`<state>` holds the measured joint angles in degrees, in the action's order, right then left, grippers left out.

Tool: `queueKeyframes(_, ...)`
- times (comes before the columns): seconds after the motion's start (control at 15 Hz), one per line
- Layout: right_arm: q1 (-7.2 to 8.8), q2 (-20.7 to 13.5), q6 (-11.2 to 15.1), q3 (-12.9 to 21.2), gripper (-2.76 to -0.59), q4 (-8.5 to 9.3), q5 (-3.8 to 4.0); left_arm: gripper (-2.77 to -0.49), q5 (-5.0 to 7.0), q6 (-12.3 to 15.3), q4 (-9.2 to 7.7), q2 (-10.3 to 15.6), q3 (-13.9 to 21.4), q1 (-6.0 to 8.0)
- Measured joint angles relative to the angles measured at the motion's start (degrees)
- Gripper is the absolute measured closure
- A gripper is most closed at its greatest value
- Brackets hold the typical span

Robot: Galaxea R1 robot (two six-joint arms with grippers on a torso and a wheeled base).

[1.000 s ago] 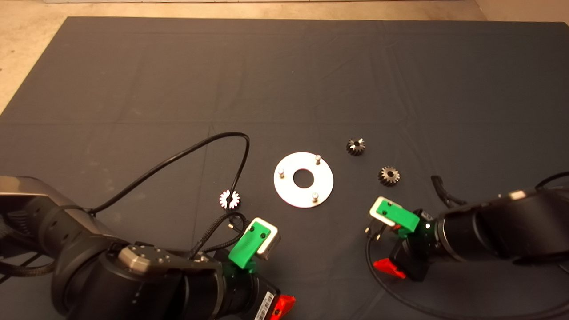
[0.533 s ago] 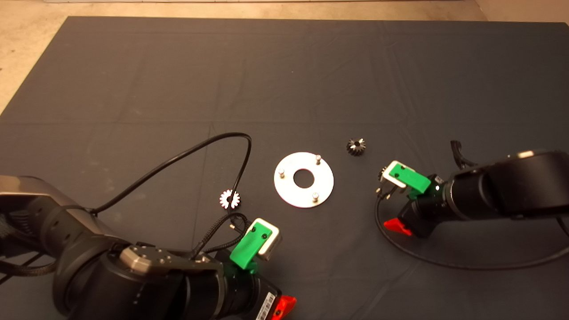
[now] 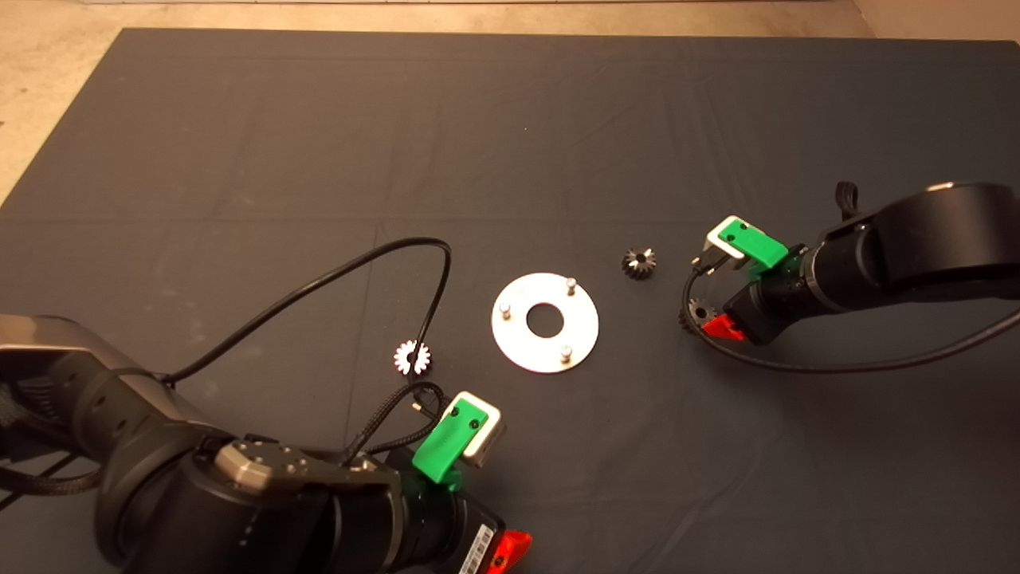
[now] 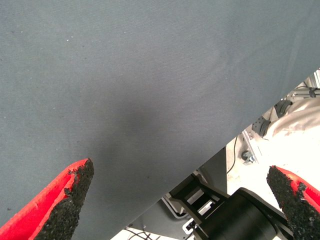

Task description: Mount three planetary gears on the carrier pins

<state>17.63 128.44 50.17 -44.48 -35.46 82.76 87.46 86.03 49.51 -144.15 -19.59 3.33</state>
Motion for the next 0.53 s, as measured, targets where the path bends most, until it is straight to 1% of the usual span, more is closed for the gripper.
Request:
queueKeyframes(0.07,-0.02,0.0,-0.2,-0.4,-2.2,0.84,-0.44,-2.49,0.02,0.0,0.0,0.0,0.0,0.0)
queueKeyframes(0.13,0.0,0.0,-0.2,-0.5,-2.2,0.93,-0.59,-2.49,0.0,0.0,0.0,0.0,0.0,0.0)
queueKeyframes(0.2,0.0,0.0,-0.2,-0.5,-2.2,0.95,-0.94,-2.49,0.02,0.0,0.0,0.0,0.0,0.0)
queueKeyframes(0.33,-0.02,0.0,-0.2,-0.5,-2.2,0.97,-2.15,-2.49,0.02,0.0,0.0,0.0,0.0,0.0)
queueKeyframes(0.4,-0.02,0.0,-0.3,-0.7,-2.2,1.06,-2.93,-2.49,0.02,0.0,0.0,0.0,0.0,0.0)
queueKeyframes(0.47,-0.07,0.0,-0.3,-1.3,-2.2,1.27,-3.35,-2.49,0.02,0.0,0.0,0.0,0.0,0.0)
queueKeyframes(0.53,-0.21,0.0,-0.4,-2.2,-2.2,1.38,-3.37,-2.49,0.02,0.0,0.0,0.0,0.0,0.0)
